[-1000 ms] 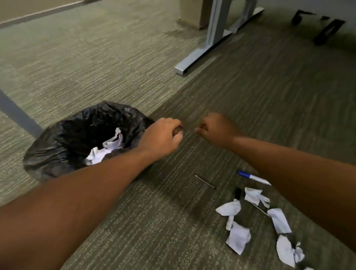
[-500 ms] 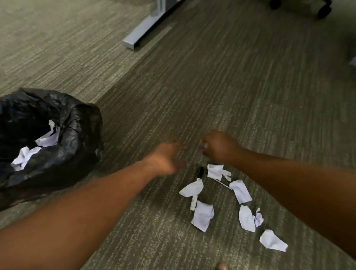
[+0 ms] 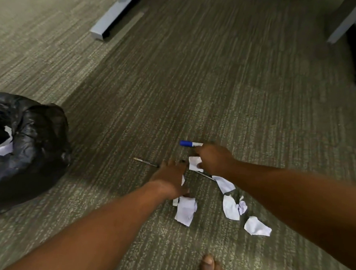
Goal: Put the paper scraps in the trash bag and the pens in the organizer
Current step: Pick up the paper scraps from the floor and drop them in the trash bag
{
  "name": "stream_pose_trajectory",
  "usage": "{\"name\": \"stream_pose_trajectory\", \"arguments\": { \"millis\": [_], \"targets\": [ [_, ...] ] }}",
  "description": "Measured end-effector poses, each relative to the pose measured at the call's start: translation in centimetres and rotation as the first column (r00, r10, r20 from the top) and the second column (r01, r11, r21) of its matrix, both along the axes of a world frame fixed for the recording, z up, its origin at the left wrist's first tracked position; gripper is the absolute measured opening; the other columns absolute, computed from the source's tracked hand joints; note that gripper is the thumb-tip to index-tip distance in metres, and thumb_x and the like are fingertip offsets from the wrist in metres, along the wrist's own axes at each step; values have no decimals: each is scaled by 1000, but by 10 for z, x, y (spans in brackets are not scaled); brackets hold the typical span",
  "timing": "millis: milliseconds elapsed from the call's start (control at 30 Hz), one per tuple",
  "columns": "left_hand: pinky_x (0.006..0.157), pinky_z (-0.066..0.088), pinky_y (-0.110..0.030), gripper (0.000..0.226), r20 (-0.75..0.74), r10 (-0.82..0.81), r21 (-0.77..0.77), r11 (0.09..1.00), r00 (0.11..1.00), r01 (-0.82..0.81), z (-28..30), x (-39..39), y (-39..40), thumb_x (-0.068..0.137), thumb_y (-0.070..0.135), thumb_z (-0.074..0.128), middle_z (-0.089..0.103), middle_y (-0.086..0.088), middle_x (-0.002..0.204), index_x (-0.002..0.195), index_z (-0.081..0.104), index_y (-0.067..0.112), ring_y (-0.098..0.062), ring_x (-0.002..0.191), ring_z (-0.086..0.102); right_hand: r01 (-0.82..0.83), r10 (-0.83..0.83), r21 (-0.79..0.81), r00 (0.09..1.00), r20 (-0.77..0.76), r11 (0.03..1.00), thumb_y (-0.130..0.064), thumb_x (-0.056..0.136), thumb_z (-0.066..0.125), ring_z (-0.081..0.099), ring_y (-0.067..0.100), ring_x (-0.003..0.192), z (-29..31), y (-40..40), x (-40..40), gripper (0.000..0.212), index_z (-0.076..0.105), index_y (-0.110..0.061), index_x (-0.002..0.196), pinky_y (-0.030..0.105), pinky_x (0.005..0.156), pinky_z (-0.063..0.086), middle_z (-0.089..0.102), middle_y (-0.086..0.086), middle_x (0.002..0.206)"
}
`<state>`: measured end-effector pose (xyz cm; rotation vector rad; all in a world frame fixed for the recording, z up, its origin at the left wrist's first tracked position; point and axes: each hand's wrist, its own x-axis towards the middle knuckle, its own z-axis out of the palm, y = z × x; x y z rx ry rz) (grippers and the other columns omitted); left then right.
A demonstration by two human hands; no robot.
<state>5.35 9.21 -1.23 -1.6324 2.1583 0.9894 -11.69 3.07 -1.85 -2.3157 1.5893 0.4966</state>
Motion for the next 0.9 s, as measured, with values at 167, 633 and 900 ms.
{"name": "stream_pose_trajectory", "arguments": {
  "millis": [167,633,900],
  "targets": [
    [101,44,-41,51,-29,125,-106,986,992,-128,-4,-3,-2,92,25,56,47,-10,137,140,41,18,-31,126,46,-4,0,44,996,94,999,-12,88,57,66,35,95,-15,10,-2,22,60,-3,107,39,80,54,67,18,106],
    [83,50,-27,26,-287,72,86,995,955,-49,10,-7,-1,85,11,58,65,5,109,106,66,24,-14,98,60,319,-351,289,934,66,903,-10,86,63,68,27,101,44,3,-57,29,67,-11,115,30,81,53,70,10,110],
    [85,42,-22,51,-194,-239,109,959,951,263,-2,-25,16,84,1,56,49,-2,132,130,55,22,-19,116,52,209,-208,269,978,-30,940,-11,78,68,63,30,111,17,47,-74,43,64,-6,121,36,91,50,67,11,120]
  ]
}}
